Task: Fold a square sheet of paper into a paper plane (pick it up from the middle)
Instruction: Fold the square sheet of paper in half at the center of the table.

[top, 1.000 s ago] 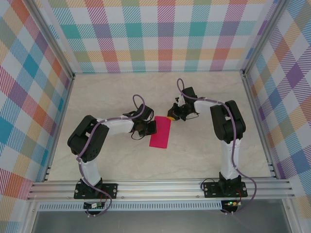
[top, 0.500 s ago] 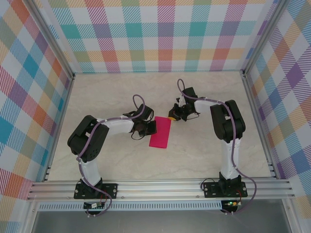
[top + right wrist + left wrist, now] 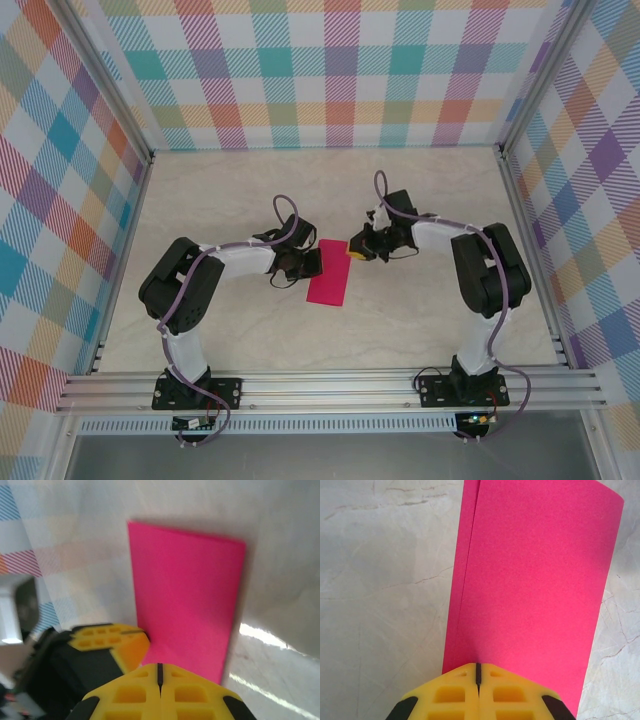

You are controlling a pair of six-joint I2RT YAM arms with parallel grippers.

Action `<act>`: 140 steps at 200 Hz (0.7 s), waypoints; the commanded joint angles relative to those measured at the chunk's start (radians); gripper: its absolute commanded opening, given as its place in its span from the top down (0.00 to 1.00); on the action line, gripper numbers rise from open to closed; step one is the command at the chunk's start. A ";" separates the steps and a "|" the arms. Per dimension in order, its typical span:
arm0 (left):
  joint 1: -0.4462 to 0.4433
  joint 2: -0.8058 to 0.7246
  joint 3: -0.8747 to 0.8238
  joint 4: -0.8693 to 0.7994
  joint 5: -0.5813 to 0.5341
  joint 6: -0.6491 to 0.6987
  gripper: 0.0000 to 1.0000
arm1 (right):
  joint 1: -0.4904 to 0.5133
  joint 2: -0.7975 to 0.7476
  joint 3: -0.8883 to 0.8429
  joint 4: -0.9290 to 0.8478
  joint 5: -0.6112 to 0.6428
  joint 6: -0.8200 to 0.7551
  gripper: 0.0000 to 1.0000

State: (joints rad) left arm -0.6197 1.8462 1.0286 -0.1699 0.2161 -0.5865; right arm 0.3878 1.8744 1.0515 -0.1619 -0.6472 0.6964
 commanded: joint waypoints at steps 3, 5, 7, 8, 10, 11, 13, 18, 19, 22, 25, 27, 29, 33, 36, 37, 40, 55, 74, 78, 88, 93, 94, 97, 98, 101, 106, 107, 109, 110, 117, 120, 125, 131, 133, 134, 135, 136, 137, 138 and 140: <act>-0.005 0.050 -0.064 -0.171 -0.077 -0.003 1.00 | 0.048 -0.027 -0.068 0.085 -0.035 0.082 1.00; -0.005 0.050 -0.064 -0.171 -0.076 -0.003 1.00 | 0.050 -0.030 -0.072 0.089 -0.033 0.084 1.00; -0.005 0.051 -0.064 -0.171 -0.076 -0.003 1.00 | 0.055 -0.031 -0.076 0.092 -0.033 0.086 1.00; -0.005 0.051 -0.064 -0.171 -0.076 -0.003 1.00 | 0.056 -0.032 -0.078 0.094 -0.031 0.086 1.00; -0.005 0.051 -0.064 -0.171 -0.076 -0.004 1.00 | 0.060 -0.034 -0.083 0.096 -0.028 0.087 1.00; -0.005 0.051 -0.064 -0.171 -0.077 -0.004 1.00 | 0.062 -0.035 -0.085 0.097 -0.026 0.087 1.00; -0.005 0.051 -0.064 -0.171 -0.077 -0.004 1.00 | 0.066 -0.036 -0.088 0.097 -0.023 0.089 1.00; -0.004 0.052 -0.064 -0.169 -0.077 -0.004 1.00 | 0.077 -0.038 -0.096 0.101 -0.019 0.085 1.00; -0.005 0.051 -0.065 -0.169 -0.077 -0.004 1.00 | 0.077 -0.038 -0.096 0.101 -0.019 0.085 1.00; -0.005 0.051 -0.066 -0.170 -0.075 -0.003 1.00 | 0.082 -0.037 -0.098 0.103 -0.019 0.084 1.00; -0.005 0.050 -0.068 -0.168 -0.075 -0.003 1.00 | 0.088 -0.037 -0.100 0.103 -0.018 0.082 1.00; -0.004 0.050 -0.067 -0.169 -0.076 -0.003 1.00 | 0.091 -0.036 -0.102 0.103 -0.018 0.082 1.00; -0.004 0.049 -0.068 -0.169 -0.077 -0.003 1.00 | 0.094 -0.035 -0.103 0.103 -0.018 0.083 1.00; -0.005 0.050 -0.070 -0.169 -0.078 -0.003 1.00 | 0.100 -0.033 -0.107 0.103 -0.017 0.084 1.00; -0.005 0.050 -0.070 -0.169 -0.078 -0.003 1.00 | 0.103 -0.032 -0.111 0.105 -0.016 0.087 1.00; -0.005 0.051 -0.070 -0.169 -0.078 -0.003 1.00 | 0.105 -0.033 -0.113 0.105 -0.016 0.088 1.00; -0.004 0.050 -0.070 -0.169 -0.079 -0.003 1.00 | 0.109 -0.033 -0.118 0.113 -0.014 0.091 1.00; -0.005 0.049 -0.071 -0.175 -0.080 0.002 1.00 | 0.117 -0.028 -0.144 0.123 0.013 0.094 1.00; -0.005 0.045 -0.078 -0.173 -0.080 0.002 1.00 | 0.117 -0.017 -0.178 0.117 0.049 0.081 1.00; -0.005 0.044 -0.080 -0.171 -0.080 0.001 1.00 | 0.117 -0.014 -0.185 0.118 0.050 0.079 1.00; -0.005 0.042 -0.081 -0.173 -0.082 0.000 1.00 | 0.117 -0.008 -0.200 0.120 0.052 0.076 1.00; -0.005 0.041 -0.080 -0.174 -0.083 0.002 1.00 | 0.118 -0.009 -0.206 0.121 0.053 0.073 1.00; -0.005 0.041 -0.080 -0.174 -0.083 0.002 1.00 | 0.117 -0.009 -0.208 0.121 0.053 0.072 1.00; -0.005 0.040 -0.081 -0.175 -0.083 0.001 1.00 | 0.117 -0.009 -0.211 0.122 0.053 0.071 1.00; -0.005 0.040 -0.081 -0.175 -0.083 0.001 1.00 | 0.117 -0.010 -0.213 0.122 0.053 0.071 1.00; -0.005 0.040 -0.080 -0.177 -0.084 0.002 1.00 | 0.117 -0.012 -0.215 0.122 0.052 0.069 1.00; -0.006 0.039 -0.079 -0.179 -0.084 0.002 1.00 | 0.117 -0.016 -0.218 0.122 0.049 0.066 1.00; -0.005 0.039 -0.079 -0.180 -0.084 0.003 1.00 | 0.117 -0.017 -0.218 0.122 0.048 0.066 1.00; -0.004 0.038 -0.079 -0.180 -0.084 0.003 1.00 | 0.118 -0.019 -0.220 0.123 0.047 0.065 1.00; -0.005 0.038 -0.079 -0.180 -0.084 0.003 1.00 | 0.117 -0.019 -0.221 0.123 0.046 0.065 1.00; -0.005 0.035 -0.079 -0.181 -0.086 0.004 1.00 | 0.117 -0.036 -0.222 0.122 0.038 0.062 1.00; -0.005 0.036 -0.079 -0.182 -0.086 0.004 1.00 | 0.118 -0.045 -0.223 0.123 0.034 0.062 1.00; -0.005 0.035 -0.081 -0.183 -0.088 0.004 1.00 | 0.118 -0.061 -0.222 0.123 0.028 0.059 1.00; -0.005 0.034 -0.081 -0.183 -0.091 0.004 1.00 | 0.120 -0.088 -0.221 0.112 0.026 0.053 1.00; -0.005 0.033 -0.080 -0.184 -0.091 0.004 1.00 | 0.121 -0.096 -0.220 0.107 0.026 0.051 1.00; -0.005 0.033 -0.080 -0.185 -0.090 0.004 1.00 | 0.121 -0.099 -0.219 0.102 0.027 0.050 1.00; -0.005 0.033 -0.080 -0.185 -0.091 0.004 1.00 | 0.122 -0.104 -0.218 0.097 0.028 0.048 1.00; -0.005 0.032 -0.081 -0.185 -0.091 0.004 1.00 | 0.123 -0.109 -0.218 0.093 0.029 0.047 1.00; -0.005 0.033 -0.081 -0.185 -0.092 0.004 1.00 | 0.123 -0.112 -0.217 0.089 0.031 0.043 1.00; -0.005 0.031 -0.081 -0.185 -0.092 0.003 1.00 | 0.124 -0.116 -0.215 0.085 0.033 0.042 1.00; -0.005 0.031 -0.081 -0.185 -0.091 0.003 1.00 | 0.124 -0.124 -0.214 0.074 0.037 0.037 1.00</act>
State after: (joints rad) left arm -0.6197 1.8408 1.0168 -0.1539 0.2157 -0.5861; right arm 0.5053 1.8374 0.8497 -0.0090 -0.6250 0.7700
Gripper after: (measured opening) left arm 0.047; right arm 0.042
